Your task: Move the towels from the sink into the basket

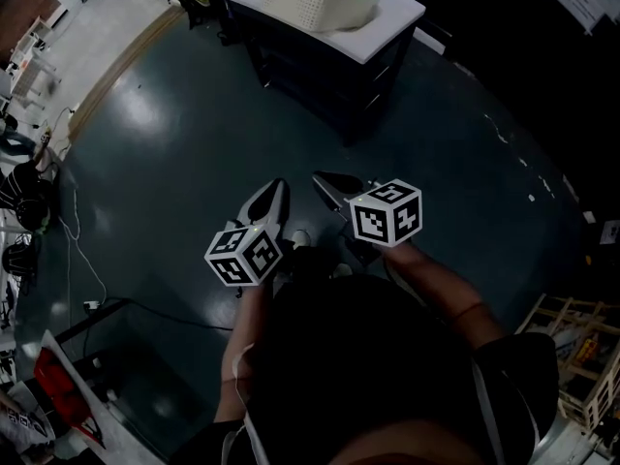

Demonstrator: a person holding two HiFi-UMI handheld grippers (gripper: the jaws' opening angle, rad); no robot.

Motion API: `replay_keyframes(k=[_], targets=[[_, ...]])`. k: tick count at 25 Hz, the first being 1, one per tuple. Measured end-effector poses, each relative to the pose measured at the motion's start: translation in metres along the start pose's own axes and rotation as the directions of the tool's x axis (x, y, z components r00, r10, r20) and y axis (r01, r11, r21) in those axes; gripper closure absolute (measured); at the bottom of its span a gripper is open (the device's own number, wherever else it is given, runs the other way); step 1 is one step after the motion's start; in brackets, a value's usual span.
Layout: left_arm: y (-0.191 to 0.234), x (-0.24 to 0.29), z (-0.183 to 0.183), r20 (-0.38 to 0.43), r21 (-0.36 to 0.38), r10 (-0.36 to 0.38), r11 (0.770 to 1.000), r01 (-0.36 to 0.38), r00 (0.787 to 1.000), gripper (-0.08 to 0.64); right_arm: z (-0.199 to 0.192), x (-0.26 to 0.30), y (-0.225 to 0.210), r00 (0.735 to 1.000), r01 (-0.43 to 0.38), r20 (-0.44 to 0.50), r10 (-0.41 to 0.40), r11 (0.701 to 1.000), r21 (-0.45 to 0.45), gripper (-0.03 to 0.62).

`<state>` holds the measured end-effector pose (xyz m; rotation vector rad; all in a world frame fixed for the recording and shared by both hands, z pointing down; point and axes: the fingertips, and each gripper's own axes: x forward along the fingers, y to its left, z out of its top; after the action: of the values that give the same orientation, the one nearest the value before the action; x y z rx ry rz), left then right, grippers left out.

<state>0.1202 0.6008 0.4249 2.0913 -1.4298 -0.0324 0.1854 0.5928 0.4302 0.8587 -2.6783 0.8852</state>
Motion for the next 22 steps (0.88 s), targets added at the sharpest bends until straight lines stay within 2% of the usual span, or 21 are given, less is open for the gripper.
replay_keyframes(k=[11,16,22], targets=[[0.054,0.044,0.036,-0.031,-0.022,-0.025,0.999,0.024,0.999,0.552,0.037,0.067,-0.019,0.999,0.032,-0.013,-0.032,0.999,0.005,0.594],[0.08,0.058,0.062,-0.039,-0.005,-0.027,1.0,0.027,0.999,0.552,0.059,0.104,-0.021,0.999,0.031,-0.016,-0.031,1.0,-0.006,0.594],[0.116,0.069,0.081,-0.048,-0.014,-0.025,1.0,0.024,0.999,0.552,0.068,0.14,-0.029,0.998,0.05,-0.039,-0.05,0.999,0.014,0.594]])
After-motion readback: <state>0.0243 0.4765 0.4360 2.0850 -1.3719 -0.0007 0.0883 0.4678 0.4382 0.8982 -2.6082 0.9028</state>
